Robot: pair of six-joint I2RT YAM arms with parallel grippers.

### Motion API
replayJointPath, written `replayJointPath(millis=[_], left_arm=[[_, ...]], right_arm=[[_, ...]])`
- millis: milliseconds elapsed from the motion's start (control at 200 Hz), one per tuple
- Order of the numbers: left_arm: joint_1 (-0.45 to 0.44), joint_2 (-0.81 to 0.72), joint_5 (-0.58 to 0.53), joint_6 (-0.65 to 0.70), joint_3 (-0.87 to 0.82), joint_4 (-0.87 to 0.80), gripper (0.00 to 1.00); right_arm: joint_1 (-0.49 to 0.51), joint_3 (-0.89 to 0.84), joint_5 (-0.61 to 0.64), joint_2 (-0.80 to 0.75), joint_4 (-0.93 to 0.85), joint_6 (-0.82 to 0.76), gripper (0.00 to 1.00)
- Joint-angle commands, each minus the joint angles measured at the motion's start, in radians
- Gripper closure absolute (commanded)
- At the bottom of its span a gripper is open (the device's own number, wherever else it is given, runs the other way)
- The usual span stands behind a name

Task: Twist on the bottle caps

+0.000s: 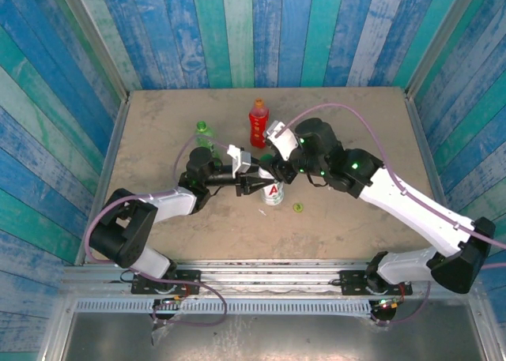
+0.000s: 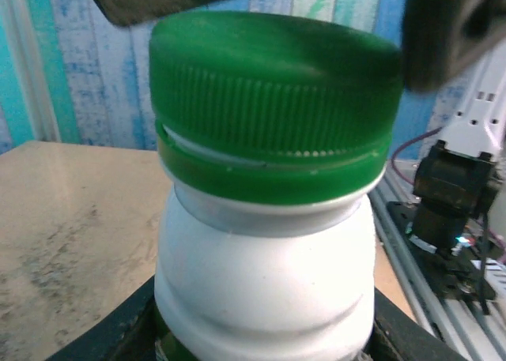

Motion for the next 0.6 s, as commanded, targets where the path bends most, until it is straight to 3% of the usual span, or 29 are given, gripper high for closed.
replayJointPath(millis=[0, 110, 220, 380, 536, 591], left_arm=[[-0.001, 0.021, -0.053, -0.001, 0.019, 0.013, 0.52], [-0.001, 0.029, -0.04, -0.02, 0.018, 0.038, 0.52], [-0.001, 0.029, -0.031, -0.013, 0.015, 0.039, 0.52], [-0.001, 0.038, -0.008, -0.007, 0.016, 0.035, 0.51], [-0.001, 0.041, -0.029, 0.0, 0.018, 0.023, 0.48], [-0.001, 0.043, -0.031, 0.004, 0.019, 0.017, 0.48]], right_arm=[[0.011, 0.032, 0.06, 0.025, -0.058, 0.068, 0.42], [0.016, 0.03, 0.06, 0.043, -0.062, 0.072, 0.44], [0.018, 0.043, 0.057, 0.056, -0.061, 0.083, 0.57], [0.025, 0.048, 0.047, 0.068, -0.06, 0.058, 0.65], [0.026, 0.018, 0.052, 0.053, -0.033, 0.011, 0.69], [0.026, -0.004, 0.044, 0.043, 0.0, 0.001, 0.62]])
